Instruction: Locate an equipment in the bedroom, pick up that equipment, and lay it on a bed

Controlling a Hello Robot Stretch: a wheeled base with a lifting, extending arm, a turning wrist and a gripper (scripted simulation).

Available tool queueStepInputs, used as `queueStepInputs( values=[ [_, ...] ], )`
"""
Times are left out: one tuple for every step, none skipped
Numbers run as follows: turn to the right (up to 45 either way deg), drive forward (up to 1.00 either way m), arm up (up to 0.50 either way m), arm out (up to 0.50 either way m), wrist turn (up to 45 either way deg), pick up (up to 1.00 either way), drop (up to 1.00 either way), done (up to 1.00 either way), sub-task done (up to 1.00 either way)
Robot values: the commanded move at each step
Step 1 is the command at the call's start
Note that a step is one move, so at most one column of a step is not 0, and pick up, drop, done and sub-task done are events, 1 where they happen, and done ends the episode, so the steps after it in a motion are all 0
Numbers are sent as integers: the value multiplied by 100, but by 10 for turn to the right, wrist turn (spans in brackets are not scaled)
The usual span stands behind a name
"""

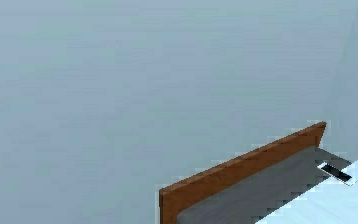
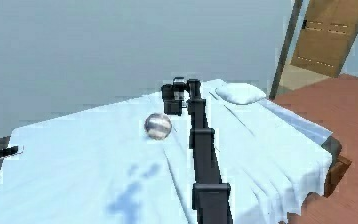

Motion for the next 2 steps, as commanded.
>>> queueStepInputs(
  values=[
    [0, 0, 0, -8, 0, 0, 0, 0, 0],
    [0, 0, 0, 0, 0, 0, 0, 100, 0]
  ],
)
